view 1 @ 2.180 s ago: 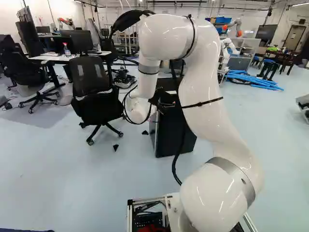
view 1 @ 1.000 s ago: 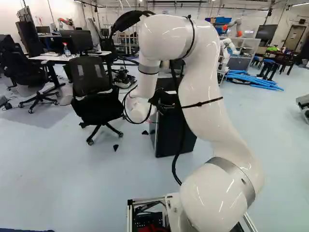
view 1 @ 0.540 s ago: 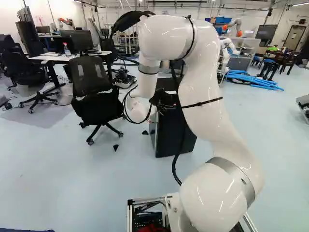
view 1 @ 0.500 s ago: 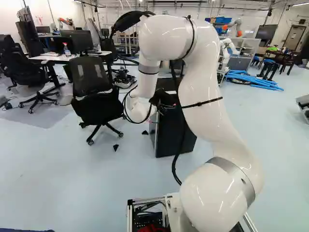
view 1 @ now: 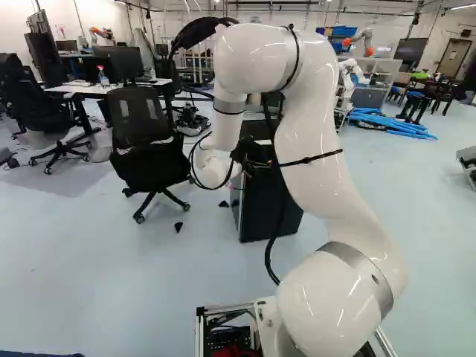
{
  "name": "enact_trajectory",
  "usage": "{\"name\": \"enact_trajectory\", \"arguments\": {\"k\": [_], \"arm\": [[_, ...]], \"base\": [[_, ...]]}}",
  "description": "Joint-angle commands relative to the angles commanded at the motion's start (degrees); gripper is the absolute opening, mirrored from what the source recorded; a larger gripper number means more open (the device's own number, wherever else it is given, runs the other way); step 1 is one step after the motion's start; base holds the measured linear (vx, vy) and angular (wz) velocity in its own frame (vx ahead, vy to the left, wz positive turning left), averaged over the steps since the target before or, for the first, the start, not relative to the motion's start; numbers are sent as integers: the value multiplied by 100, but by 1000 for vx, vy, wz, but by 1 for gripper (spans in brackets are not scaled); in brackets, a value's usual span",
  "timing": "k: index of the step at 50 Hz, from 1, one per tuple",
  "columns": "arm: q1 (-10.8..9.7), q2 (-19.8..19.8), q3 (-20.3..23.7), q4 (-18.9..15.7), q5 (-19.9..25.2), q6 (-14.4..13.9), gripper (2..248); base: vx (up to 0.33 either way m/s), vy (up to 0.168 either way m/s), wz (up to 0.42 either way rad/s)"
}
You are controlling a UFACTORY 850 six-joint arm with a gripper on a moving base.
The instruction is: Grab a drink from the fridge
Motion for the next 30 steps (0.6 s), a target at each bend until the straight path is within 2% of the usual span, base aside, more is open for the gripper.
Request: {"name": "enact_trajectory", "arguments": {"k": [30], "arm": [[20,35,60,395,0,0,247]], "base": [[0,-1,-4]]}}
